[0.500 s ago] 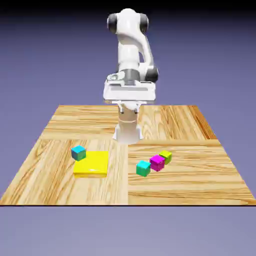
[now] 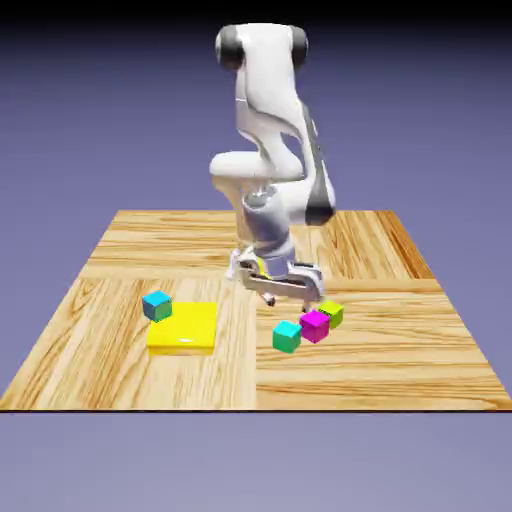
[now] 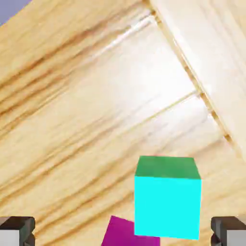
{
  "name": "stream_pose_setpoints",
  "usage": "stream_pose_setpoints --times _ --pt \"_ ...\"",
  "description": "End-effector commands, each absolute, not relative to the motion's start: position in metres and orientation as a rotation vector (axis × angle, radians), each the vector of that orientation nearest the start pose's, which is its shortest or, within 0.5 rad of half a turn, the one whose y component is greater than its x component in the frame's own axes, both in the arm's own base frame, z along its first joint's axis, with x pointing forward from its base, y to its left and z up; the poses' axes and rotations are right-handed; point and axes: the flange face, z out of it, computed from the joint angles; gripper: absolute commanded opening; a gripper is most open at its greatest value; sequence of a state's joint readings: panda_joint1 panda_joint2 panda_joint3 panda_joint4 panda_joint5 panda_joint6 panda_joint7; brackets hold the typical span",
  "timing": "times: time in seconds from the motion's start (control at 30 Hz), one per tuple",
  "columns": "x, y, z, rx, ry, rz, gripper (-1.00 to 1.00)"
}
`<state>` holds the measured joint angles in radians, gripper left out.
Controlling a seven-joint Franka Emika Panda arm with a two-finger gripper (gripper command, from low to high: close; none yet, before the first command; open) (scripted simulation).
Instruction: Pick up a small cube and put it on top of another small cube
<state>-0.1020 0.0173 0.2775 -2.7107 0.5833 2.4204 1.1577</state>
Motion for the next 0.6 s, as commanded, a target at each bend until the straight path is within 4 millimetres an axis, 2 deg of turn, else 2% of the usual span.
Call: stream_pose_setpoints --times 0.0,0.03,0.07,0.1,0.3,0.33,0.37,0.53,0.57 --pt "0.356 0.076 0.189 -2.170 2.078 0.768 0.00" --pt "0.348 0.084 0.177 -2.116 2.125 0.882 0.00" --pt "0.345 0.086 0.173 -2.096 2.141 0.923 0.00" --pt "0.345 0.086 0.173 -2.096 2.141 0.923 0.00" --pt "0.326 0.107 0.112 -2.096 2.141 0.924 0.00" --pt "0.326 0.107 0.112 -2.096 2.141 0.923 -1.00" --pt "0.326 0.107 0.112 -2.096 2.141 0.923 -1.00" --pt "0.344 0.089 0.165 -2.095 2.139 0.924 -1.00" --pt "0.344 0.091 0.176 -2.120 2.122 0.927 -1.00"
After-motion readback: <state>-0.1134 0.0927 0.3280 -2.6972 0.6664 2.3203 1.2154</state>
